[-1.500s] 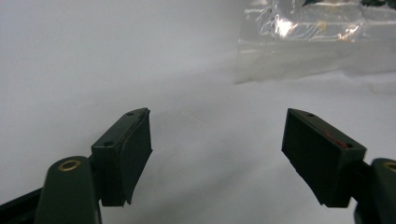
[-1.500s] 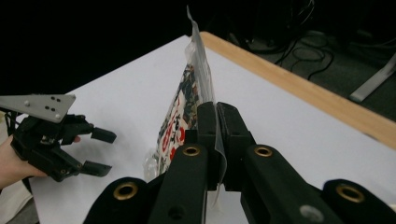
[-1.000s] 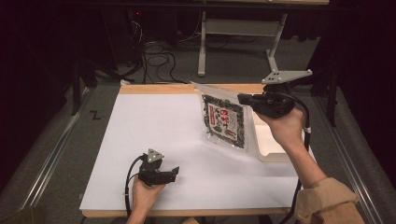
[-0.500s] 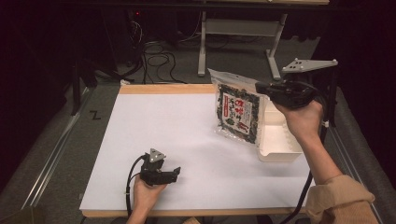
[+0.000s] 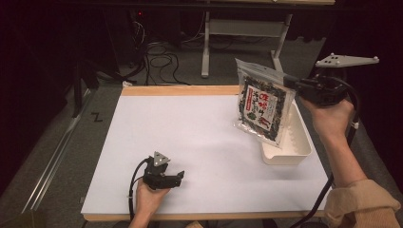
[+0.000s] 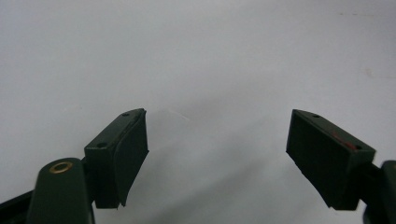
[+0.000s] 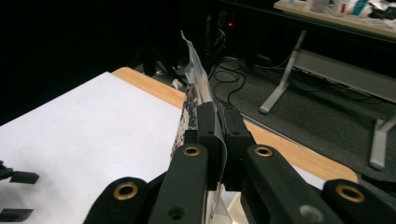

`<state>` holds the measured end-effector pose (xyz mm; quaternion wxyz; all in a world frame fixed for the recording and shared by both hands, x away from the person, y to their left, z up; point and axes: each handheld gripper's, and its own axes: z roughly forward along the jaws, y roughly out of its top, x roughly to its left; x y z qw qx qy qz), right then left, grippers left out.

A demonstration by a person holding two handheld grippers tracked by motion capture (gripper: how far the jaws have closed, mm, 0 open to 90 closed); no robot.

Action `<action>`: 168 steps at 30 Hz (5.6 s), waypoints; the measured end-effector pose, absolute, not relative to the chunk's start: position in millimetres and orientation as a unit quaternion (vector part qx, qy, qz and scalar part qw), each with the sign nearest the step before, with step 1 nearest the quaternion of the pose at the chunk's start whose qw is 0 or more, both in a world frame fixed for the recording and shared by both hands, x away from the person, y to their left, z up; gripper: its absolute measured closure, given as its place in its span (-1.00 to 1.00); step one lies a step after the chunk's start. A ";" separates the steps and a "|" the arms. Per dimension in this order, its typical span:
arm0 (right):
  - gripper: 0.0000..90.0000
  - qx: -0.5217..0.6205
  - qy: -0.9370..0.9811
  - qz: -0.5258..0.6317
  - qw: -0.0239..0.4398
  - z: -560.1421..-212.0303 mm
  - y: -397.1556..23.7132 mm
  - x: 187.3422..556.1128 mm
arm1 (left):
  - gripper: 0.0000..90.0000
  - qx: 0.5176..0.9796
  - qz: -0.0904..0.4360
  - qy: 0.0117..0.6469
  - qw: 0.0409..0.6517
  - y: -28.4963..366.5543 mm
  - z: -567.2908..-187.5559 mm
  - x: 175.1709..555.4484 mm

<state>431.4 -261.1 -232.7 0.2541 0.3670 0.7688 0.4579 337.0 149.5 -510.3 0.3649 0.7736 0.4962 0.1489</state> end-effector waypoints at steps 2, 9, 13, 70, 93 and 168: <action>1.00 0.373 0.765 0.458 0.256 -232.4 -266.5 431.7 | -0.53 0.773 0.147 0.497 0.366 150.3 -510.3 336.9; 1.00 0.390 0.753 0.458 0.267 -234.1 -281.8 434.3 | -0.53 0.774 0.148 0.496 0.365 148.8 -510.6 337.2; 1.00 0.403 0.745 0.456 0.274 -235.1 -291.0 436.9 | -0.53 0.773 0.147 0.498 0.365 149.9 -510.8 336.5; 0.98 0.455 0.723 0.434 0.287 -309.1 -364.1 440.0 | -0.54 0.766 0.150 0.507 0.365 151.3 -510.4 334.6; 0.37 0.493 0.716 0.413 0.272 -325.8 -388.8 440.3 | -0.54 0.767 0.148 0.510 0.360 152.0 -511.8 335.2; -0.07 0.369 0.724 0.527 0.248 -365.1 -339.2 324.4 | -0.54 0.768 0.147 0.500 0.371 149.4 -508.7 330.2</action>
